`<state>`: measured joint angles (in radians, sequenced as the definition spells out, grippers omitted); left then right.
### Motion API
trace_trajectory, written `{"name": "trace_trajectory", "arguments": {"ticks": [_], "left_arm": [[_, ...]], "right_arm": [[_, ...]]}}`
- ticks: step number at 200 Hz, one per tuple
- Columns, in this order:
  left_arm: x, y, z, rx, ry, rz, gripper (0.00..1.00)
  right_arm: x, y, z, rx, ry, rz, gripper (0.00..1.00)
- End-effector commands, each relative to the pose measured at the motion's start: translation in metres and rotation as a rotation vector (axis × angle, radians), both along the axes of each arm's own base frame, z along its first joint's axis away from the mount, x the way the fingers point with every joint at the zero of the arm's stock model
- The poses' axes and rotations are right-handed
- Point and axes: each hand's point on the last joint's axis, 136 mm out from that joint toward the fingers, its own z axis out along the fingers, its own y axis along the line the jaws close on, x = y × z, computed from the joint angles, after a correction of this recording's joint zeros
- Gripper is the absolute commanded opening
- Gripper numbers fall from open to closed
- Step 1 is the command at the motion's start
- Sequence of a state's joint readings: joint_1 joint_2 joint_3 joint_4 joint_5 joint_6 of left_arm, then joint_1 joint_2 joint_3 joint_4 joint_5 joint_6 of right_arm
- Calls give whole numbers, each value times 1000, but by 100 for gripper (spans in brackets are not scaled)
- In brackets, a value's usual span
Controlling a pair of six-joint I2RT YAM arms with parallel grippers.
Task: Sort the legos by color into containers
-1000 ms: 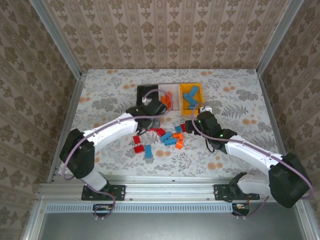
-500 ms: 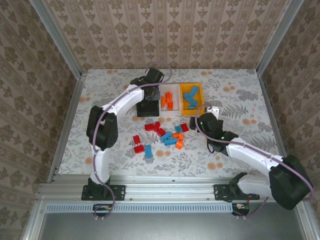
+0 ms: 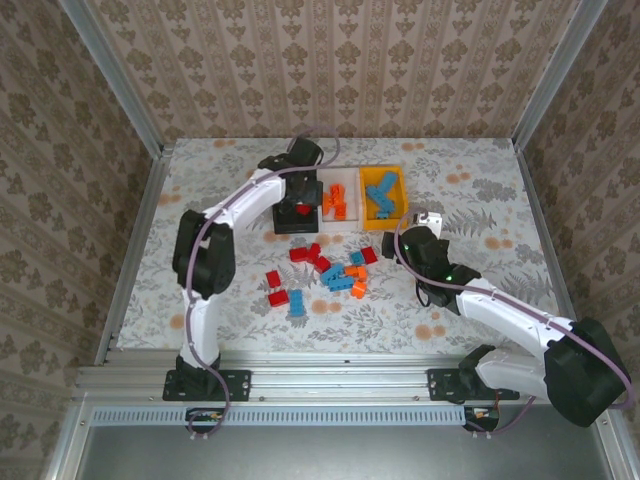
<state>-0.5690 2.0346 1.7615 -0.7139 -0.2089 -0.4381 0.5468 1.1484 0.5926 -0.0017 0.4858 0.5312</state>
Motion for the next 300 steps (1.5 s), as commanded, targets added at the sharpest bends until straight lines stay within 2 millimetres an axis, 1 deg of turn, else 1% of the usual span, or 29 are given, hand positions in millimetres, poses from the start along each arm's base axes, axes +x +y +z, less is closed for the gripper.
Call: {"name": "trace_trajectory", "arguments": {"ticks": [1,19,39,62,73,88,119,145,168,186,203,225,233,244,278,289,300], "left_arm": [[-21,-5,44,-62,-80,-40,84],[-54,-20,35,-101,-63,-135,80],[-95,-30,1,-76,8,-235,74],[-128,-33,-36,-28,78,-280,65],[-135,-34,-49,-32,95,-281,62],[-138,-34,-64,-30,115,-273,59],[-130,-36,-78,-4,100,-273,55],[-124,-38,-78,13,86,-272,52],[-120,-38,-76,26,74,-278,52],[-115,-37,-80,51,76,-281,51],[-110,-35,-84,58,84,-273,48],[-112,-39,-83,32,77,-281,48],[-112,-39,-80,26,76,-279,47],[-116,-44,-73,0,70,-293,48],[-124,-54,-36,-18,-10,-306,67],[-124,-57,-29,-31,-11,-286,68],[-125,-59,-29,-41,7,-263,68]], "right_arm": [[-1,0,1,20,-13,5,96],[-1,0,1,16,-11,6,96],[-1,-1,0,13,-9,5,95],[0,1,-1,16,-7,8,94],[0,1,-2,15,-3,10,93],[1,2,-3,14,1,12,93],[2,5,-5,14,11,21,92],[3,6,-7,11,20,25,91],[3,7,-8,13,23,28,91],[3,8,-9,14,27,31,91],[3,9,-9,12,33,35,90],[3,8,-9,9,31,34,90],[3,8,-8,10,28,31,90],[3,8,-8,12,26,32,90],[4,8,-9,10,30,34,90],[4,9,-10,9,33,35,90],[4,9,-10,9,34,35,90]]}}
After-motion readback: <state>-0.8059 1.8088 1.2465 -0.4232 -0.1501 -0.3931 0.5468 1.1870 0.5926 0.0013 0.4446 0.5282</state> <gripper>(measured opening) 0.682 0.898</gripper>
